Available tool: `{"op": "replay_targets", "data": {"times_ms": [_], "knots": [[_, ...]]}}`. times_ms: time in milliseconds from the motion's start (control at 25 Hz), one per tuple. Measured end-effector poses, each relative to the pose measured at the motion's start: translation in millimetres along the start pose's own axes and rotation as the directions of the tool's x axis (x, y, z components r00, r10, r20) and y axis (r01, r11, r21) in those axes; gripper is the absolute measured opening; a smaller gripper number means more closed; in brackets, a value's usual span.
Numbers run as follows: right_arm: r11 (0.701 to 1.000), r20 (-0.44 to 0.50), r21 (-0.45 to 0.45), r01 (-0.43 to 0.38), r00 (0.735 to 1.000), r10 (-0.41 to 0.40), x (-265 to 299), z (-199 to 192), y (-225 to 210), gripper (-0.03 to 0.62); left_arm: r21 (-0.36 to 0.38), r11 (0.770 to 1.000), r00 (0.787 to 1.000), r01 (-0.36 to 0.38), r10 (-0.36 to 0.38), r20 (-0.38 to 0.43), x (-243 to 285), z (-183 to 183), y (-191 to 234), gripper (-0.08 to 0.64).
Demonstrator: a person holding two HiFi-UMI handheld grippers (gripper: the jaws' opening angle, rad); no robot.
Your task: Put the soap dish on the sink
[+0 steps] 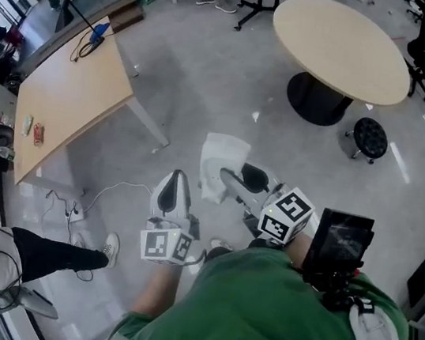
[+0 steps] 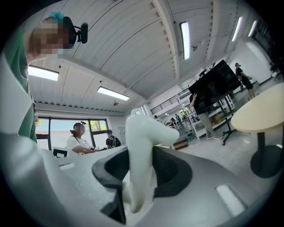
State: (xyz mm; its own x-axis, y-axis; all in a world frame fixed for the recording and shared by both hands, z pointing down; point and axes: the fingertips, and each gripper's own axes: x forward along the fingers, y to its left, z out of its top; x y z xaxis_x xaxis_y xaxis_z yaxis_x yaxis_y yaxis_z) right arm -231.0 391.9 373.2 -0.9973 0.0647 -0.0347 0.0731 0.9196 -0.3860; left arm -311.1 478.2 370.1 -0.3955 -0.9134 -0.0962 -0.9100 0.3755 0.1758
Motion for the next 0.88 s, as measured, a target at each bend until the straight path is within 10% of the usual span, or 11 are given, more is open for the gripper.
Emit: {"op": "replay_targets", "data": {"times_ms": [360, 880], "knots": [[0.984, 0.079, -0.016, 0.177, 0.981, -0.175, -135, 52, -73, 0.143, -0.025, 0.982, 0.981, 0.189, -0.190, -0.036, 59, -19, -147, 0.006], [0.957, 0.141, -0.008, 0.291, 0.947, -0.287, -224, 75, -126, 0.143, 0.000, 0.961, 0.960, 0.275, -0.275, -0.057, 89, -40, -240, 0.006]]}}
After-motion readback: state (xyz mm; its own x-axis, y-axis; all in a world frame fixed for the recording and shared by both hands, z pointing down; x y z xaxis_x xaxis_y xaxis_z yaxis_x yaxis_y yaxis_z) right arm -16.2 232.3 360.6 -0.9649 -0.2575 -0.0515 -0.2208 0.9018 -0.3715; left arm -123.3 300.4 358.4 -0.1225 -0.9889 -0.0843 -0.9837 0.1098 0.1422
